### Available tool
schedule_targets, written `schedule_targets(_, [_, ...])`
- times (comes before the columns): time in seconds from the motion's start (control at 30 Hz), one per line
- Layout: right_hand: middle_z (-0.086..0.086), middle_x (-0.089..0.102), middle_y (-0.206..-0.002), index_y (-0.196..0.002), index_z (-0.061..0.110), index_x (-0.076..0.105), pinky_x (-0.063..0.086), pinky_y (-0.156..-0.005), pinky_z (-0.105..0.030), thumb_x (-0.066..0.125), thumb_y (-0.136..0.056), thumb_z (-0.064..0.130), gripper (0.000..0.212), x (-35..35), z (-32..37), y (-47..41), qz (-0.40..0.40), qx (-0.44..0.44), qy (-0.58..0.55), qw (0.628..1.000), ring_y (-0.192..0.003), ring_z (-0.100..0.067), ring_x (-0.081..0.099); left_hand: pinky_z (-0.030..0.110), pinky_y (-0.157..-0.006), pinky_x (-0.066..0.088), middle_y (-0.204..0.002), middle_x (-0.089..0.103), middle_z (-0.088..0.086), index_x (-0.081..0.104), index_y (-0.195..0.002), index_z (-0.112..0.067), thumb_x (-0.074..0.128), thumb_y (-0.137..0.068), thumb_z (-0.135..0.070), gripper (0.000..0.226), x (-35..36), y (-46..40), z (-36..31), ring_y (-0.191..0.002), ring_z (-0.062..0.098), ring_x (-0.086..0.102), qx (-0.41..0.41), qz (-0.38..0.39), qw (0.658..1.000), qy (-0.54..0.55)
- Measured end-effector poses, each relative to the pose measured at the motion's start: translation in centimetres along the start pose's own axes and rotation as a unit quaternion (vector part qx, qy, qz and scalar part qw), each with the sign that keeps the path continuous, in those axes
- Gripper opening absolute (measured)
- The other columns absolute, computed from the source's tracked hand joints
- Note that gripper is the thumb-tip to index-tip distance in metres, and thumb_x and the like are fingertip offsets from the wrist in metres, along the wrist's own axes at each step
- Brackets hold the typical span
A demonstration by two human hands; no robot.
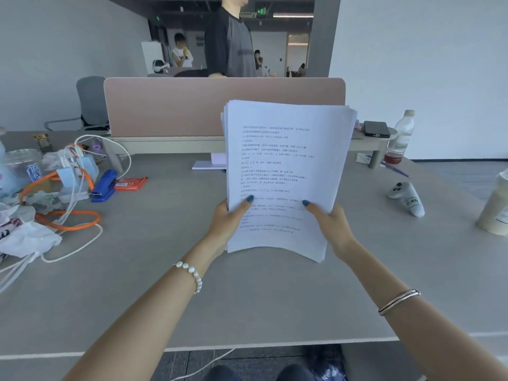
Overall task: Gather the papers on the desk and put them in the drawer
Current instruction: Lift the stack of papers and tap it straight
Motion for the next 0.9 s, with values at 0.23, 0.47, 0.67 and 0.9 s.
schedule_targets(0.23, [0.017, 0.066, -0.098, -0.102, 0.032, 0.057, 0.052, -0.069, -0.019, 0.060, -0.088, 0.025, 0.016, -3.5, 1.4, 1.6, -0.031, -0.057, -0.025, 0.998, -0.082, 0.005, 0.065, 0.012, -0.061, 0.053, -0.095, 0.068, -0.012, 0.059, -0.108, -0.018, 0.061, -0.085, -0.028, 0.025, 3.1, 1.2, -0.7, -0.086, 0.006, 0.066, 0.041, -0.010, 0.999, 0.013])
schedule_targets(0.47, [0.004, 0.071, -0.106, -0.110, 0.024, 0.060, 0.056, -0.077, -0.033, 0.065, -0.084, 0.026, 0.026, -14.8, 2.9, 6.9, -0.067, -0.051, 0.051, 0.995, -0.091, -0.015, 0.070, 0.036, -0.080, 0.056, -0.104, 0.070, -0.001, 0.060, -0.107, -0.016, 0.062, -0.083, -0.033, 0.030, 12.7, 4.5, -1.4, -0.095, 0.017, 0.067, 0.011, 0.064, 0.995, 0.075])
schedule_targets(0.67, [0.011, 0.072, -0.096, -0.112, 0.022, 0.060, 0.060, -0.066, -0.023, 0.062, -0.086, 0.018, 0.026, -25.8, 4.1, 14.7, -0.152, -0.049, 0.091, 0.983, -0.080, -0.006, 0.071, 0.027, -0.070, 0.058, -0.095, 0.072, -0.005, 0.066, -0.099, -0.020, 0.065, -0.082, -0.022, 0.018, 23.2, 9.4, -1.3, -0.086, 0.012, 0.069, -0.016, 0.212, 0.973, 0.093])
schedule_targets(0.9, [0.000, 0.078, -0.088, -0.100, 0.028, 0.067, 0.061, -0.060, -0.034, 0.079, -0.065, 0.033, 0.037, -37.5, 4.3, 26.6, -0.169, 0.078, 0.105, 0.977, -0.076, -0.020, 0.074, 0.027, -0.064, 0.051, -0.094, 0.067, 0.004, 0.048, -0.112, -0.018, 0.068, -0.078, -0.019, 0.039, 32.5, 11.8, -0.8, -0.076, 0.017, 0.063, -0.028, 0.306, 0.949, 0.070])
Point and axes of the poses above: each hand's wrist, its own y-axis away from the middle knuckle, its own x-axis out of the palm, z = x × y, the point moved 2 cm from there along -y, towards the middle knuckle
